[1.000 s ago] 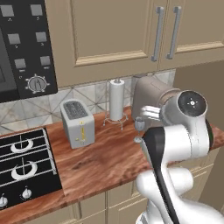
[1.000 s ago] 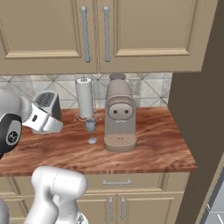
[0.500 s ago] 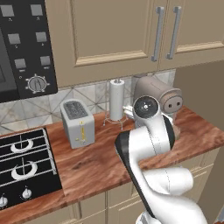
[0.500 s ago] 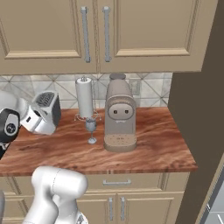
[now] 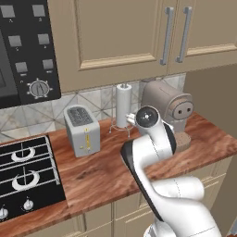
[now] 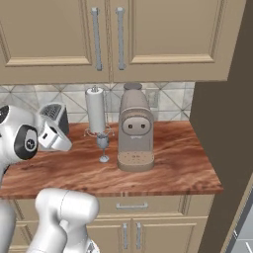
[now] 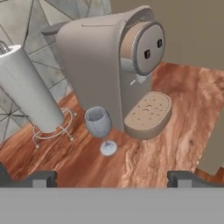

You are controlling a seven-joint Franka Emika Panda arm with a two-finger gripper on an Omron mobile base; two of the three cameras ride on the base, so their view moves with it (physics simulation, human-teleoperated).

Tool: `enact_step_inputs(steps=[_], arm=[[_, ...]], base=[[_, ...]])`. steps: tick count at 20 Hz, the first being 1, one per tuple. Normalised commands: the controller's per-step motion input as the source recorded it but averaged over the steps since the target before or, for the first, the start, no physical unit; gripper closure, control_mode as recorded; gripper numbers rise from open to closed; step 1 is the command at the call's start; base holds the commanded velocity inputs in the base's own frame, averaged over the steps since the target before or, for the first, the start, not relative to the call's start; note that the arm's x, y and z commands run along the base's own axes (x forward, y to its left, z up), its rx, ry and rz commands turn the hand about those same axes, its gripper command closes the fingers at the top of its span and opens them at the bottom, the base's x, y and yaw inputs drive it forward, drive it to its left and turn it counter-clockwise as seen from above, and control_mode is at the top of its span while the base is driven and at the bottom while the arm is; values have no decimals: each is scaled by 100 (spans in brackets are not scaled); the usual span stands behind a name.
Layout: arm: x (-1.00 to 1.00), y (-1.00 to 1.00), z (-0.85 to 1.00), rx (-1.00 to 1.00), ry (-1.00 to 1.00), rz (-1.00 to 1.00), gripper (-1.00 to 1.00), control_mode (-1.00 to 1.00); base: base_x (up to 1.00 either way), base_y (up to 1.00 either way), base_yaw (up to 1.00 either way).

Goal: Retrieve the wine glasses from the counter and place one next to each plate.

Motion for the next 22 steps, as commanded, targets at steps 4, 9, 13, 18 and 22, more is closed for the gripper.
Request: enact_step_inputs(steps=[4,9,13,18,22], arm=[[46,8,-29,0,-2,-4,-100,-100],[51,9,-46,0,-1,-6,-100,-100],[40,1,-56,0,-2,-8,-100,-100],[36,1,-36,0,-6,-16,-100,-100],[23,2,-12,0,-13,-23,-100,-100]], base=[[0,0,0],[0,0,0],[0,0,0],[0,0,0],[0,0,0]])
